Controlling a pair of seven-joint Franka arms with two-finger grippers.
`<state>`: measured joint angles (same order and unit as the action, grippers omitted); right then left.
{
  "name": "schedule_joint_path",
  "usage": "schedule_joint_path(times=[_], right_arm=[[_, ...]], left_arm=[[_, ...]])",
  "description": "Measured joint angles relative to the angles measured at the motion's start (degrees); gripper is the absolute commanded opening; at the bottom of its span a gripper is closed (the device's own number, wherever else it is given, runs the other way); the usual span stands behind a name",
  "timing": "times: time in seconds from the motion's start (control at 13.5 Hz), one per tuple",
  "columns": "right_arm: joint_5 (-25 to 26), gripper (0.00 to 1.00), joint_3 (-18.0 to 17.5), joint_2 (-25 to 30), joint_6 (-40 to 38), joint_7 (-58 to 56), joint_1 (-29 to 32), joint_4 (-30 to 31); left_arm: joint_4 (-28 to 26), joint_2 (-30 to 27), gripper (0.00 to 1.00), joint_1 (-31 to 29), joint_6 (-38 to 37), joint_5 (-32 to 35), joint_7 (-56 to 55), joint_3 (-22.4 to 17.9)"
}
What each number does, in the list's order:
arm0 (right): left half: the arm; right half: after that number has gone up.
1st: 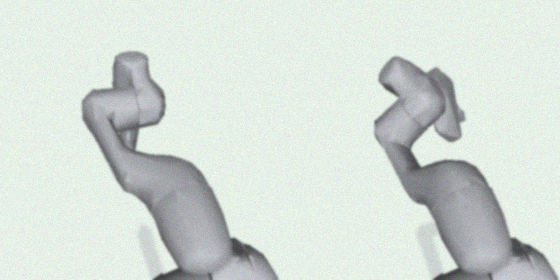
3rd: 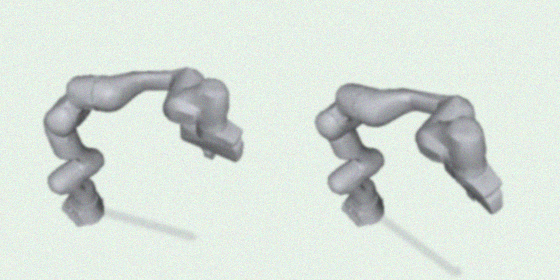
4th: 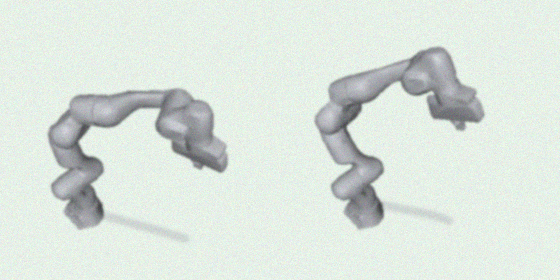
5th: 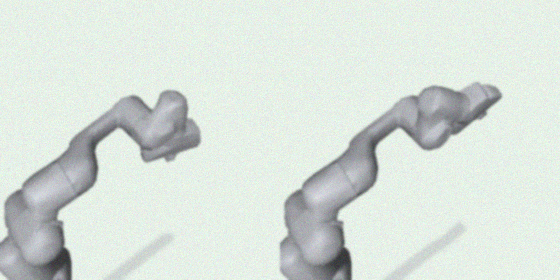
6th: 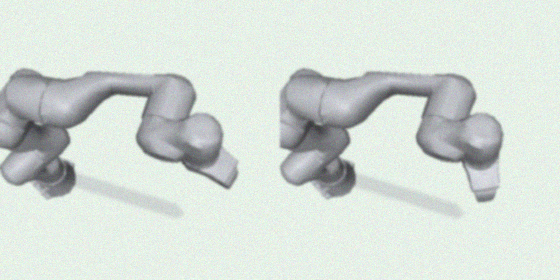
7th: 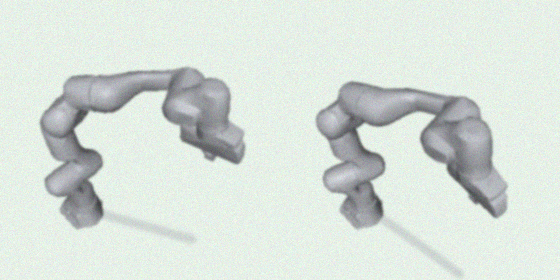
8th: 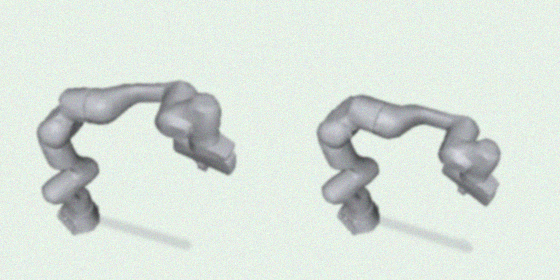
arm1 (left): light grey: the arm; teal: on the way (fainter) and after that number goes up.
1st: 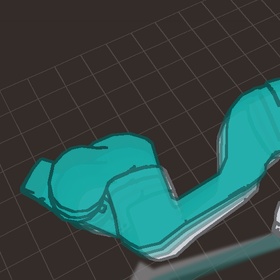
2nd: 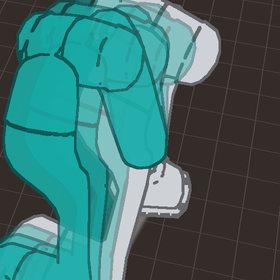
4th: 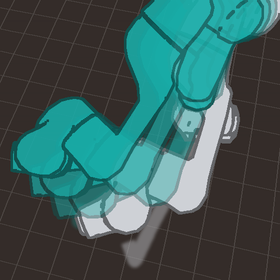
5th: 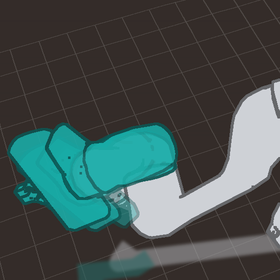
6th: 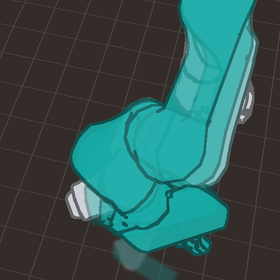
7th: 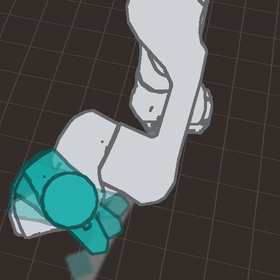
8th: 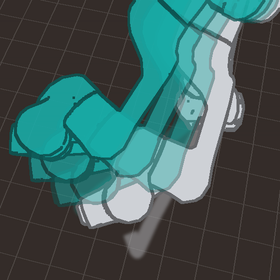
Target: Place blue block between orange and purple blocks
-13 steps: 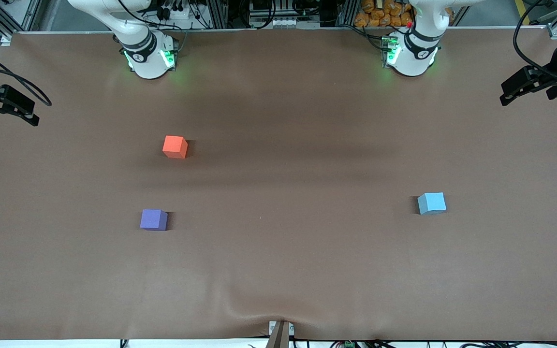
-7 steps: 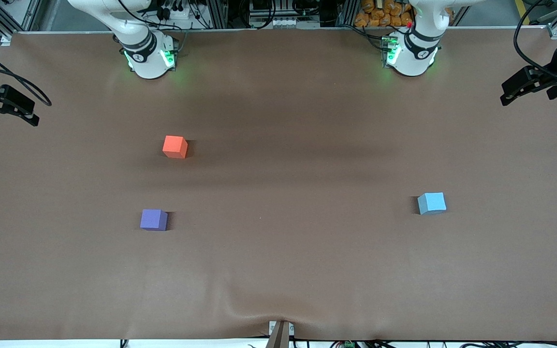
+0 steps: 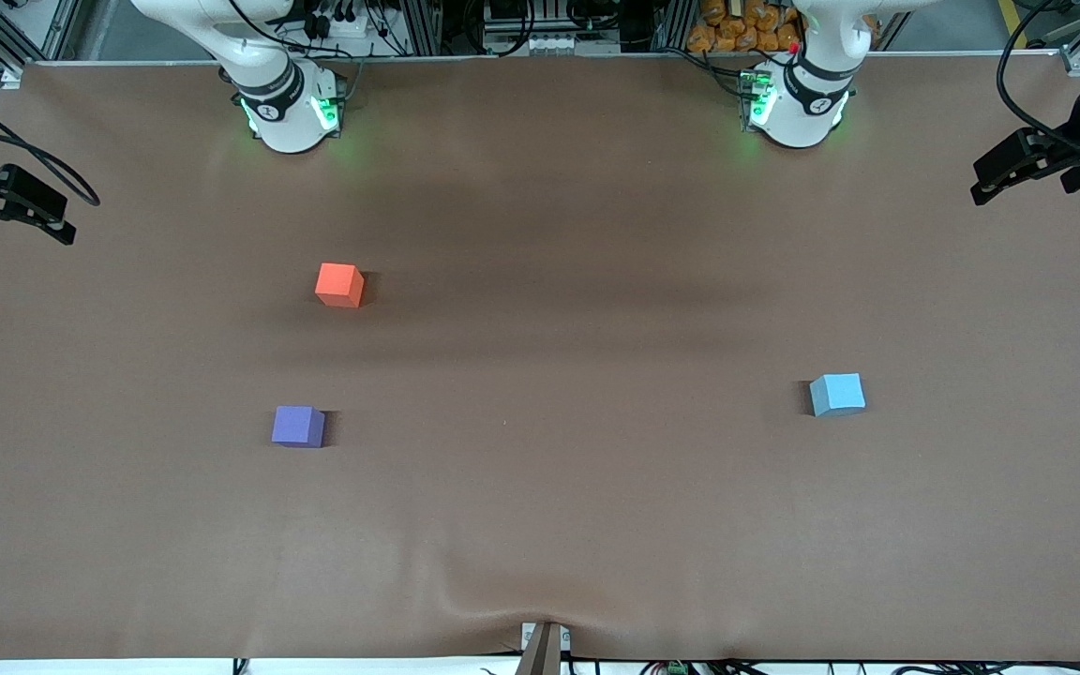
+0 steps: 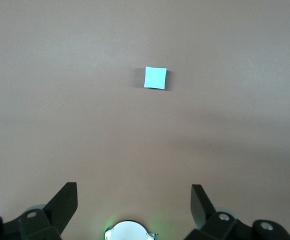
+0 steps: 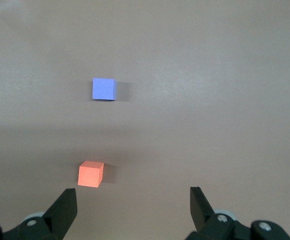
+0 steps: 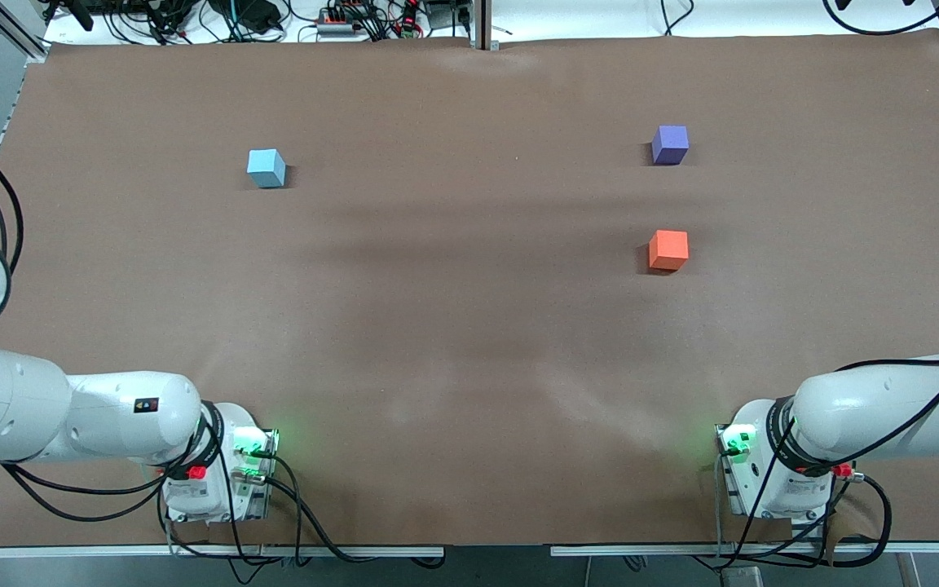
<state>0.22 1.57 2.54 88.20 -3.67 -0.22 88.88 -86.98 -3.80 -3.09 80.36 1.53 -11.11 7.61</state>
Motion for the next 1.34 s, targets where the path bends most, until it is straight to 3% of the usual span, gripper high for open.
schedule_joint_path(times=[0.37, 0.59, 1.11, 1.34], right_arm=[[0.0, 1.0, 0.04, 0.0, 0.0, 0.0, 0.0, 0.0], [0.0, 1.0, 0.05, -0.01, -0.01, 0.0, 0.01, 0.0], [-0.29, 1.0, 0.14, -0.09, -0.1, 0.0, 0.04, 0.01], [-0.3, 1.0, 0.16, -0.1, -0.31, 0.0, 0.05, 0.01]], left_arm=[[-0.47, 0.68, 1.0, -0.84, 0.3, -0.14, 0.24, -0.1], [-2.34, 5.18, 1.0, -1.15, 3.88, -1.76, 0.32, -0.12], [-26.01, 14.13, 1.0, -1.4, 44.4, -1.69, 0.33, -0.13], [-29.26, 21.66, 1.0, -2.32, 56.62, -1.69, 0.38, -0.18]])
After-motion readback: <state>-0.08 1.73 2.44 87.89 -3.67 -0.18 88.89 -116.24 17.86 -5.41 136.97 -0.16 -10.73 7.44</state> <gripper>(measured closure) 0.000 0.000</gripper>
